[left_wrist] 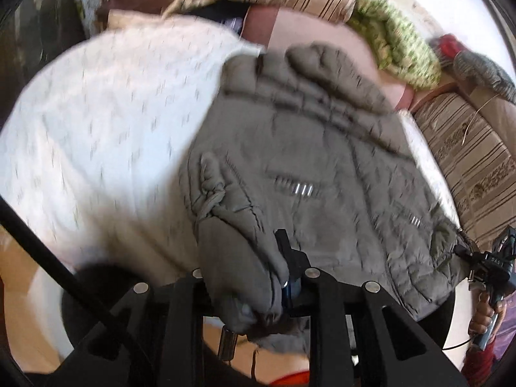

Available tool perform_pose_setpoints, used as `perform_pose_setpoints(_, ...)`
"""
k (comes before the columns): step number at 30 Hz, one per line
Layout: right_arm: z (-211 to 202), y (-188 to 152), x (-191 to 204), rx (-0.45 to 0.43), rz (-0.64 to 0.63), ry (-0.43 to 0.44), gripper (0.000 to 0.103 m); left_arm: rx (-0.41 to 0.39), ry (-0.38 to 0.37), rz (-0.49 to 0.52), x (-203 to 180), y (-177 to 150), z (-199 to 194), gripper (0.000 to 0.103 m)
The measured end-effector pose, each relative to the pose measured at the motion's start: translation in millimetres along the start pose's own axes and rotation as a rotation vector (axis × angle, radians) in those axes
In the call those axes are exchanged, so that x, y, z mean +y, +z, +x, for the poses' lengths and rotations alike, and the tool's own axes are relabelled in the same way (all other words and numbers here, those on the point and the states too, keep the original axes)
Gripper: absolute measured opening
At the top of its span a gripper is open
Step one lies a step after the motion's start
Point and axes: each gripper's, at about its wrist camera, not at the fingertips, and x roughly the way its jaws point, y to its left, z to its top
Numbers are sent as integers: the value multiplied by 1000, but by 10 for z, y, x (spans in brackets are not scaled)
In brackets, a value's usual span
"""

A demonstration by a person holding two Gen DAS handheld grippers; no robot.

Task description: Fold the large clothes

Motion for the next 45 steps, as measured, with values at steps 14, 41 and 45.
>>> perform_pose_setpoints(14,-83,1378,1025,-204,-119,64,19,-201,69,20,-367,1551,80,23)
perform_pose_setpoints(41,2081,3662,717,-116,21,-214,21,-7,389,-96,-516,3583,2931,29)
perform_pose_setpoints(45,2047,3666,716,-122,50,-191,26,-25,287,-143,-434,3618,2692,40)
